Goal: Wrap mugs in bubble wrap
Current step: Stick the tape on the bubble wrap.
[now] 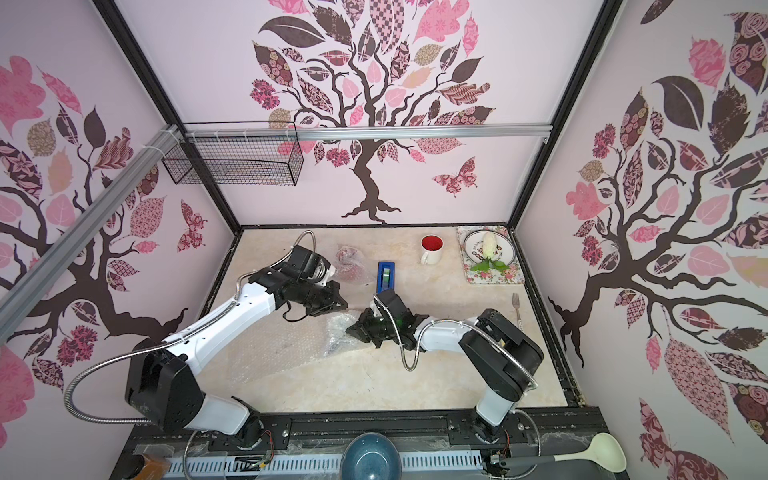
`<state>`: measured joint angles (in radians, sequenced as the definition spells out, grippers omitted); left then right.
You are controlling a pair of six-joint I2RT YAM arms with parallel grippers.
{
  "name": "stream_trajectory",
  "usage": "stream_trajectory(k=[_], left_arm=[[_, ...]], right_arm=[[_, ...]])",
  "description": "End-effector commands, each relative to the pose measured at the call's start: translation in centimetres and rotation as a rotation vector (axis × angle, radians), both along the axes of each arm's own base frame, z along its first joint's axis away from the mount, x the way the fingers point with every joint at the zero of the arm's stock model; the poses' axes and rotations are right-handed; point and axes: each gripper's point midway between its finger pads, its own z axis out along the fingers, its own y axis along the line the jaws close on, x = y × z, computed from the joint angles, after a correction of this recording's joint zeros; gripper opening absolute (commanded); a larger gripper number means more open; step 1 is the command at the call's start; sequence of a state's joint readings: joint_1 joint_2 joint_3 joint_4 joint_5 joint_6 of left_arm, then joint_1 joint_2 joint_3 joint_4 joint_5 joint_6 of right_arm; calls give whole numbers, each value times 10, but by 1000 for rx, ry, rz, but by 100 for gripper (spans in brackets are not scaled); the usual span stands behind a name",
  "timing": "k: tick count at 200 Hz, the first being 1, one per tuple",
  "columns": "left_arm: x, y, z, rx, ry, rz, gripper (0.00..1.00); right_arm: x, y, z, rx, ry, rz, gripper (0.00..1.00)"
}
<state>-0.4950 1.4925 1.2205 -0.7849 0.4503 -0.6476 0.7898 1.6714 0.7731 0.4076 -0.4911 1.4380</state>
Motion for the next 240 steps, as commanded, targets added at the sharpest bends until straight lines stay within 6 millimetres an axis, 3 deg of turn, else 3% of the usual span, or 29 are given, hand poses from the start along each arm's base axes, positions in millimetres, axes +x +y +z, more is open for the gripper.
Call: stream_trajectory(k=[1,49,144,170,214,240], left_arm=[[-8,-4,-20,-7,66,-39,0],[-2,-7,-43,28,119,-54,0],[9,-11,-67,58,178,-45,0],[19,-9,-64,58,148,-18,0],[33,-12,-41,16,78,5,0],[34,-15,-47,3,95,6,0]], right_arm=[[-2,-8,-15,-33,98,-56,0],[-5,-13,-19,-48,106,-61,0],[-4,-11,-17,-35,98,-62,0],[-5,-13,-18,-36,100,-63,0],[-5,-12,-16,-32,98,-59,0],[-6,-11,-17,-30,100,-54,0]])
